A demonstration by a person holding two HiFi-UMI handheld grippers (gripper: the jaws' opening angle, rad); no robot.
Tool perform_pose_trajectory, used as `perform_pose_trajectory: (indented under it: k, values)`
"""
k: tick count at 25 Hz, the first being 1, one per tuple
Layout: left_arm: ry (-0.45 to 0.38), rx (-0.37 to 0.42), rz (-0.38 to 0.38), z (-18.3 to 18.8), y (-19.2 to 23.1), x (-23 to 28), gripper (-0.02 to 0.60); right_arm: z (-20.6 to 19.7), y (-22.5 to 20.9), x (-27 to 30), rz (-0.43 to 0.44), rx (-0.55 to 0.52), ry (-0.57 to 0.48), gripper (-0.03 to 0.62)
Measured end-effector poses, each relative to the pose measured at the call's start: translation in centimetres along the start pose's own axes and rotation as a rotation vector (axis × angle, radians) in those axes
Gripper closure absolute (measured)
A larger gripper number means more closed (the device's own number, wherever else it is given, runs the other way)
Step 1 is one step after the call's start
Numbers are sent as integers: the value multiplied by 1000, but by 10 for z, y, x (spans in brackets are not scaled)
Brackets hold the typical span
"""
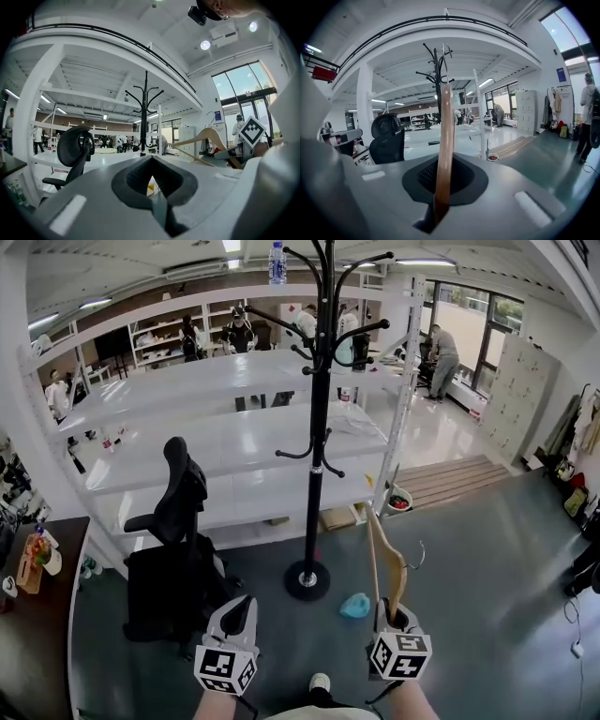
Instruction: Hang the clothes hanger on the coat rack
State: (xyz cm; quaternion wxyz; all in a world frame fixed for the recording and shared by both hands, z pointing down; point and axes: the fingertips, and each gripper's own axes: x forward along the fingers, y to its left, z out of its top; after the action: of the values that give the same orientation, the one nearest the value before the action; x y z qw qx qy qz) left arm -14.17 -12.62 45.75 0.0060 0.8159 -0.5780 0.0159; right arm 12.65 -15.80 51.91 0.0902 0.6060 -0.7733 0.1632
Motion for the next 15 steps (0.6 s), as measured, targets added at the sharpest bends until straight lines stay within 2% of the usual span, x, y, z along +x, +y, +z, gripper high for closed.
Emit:
perform_pose_trajectory:
  k: [7,15]
  values:
    - [-20,33,-9,10,-1,78,581,41,-45,63,-1,-16,-22,568]
    - [-13,75,-34,16,-5,126,581,78,-72,111,-2,-19,-51,568]
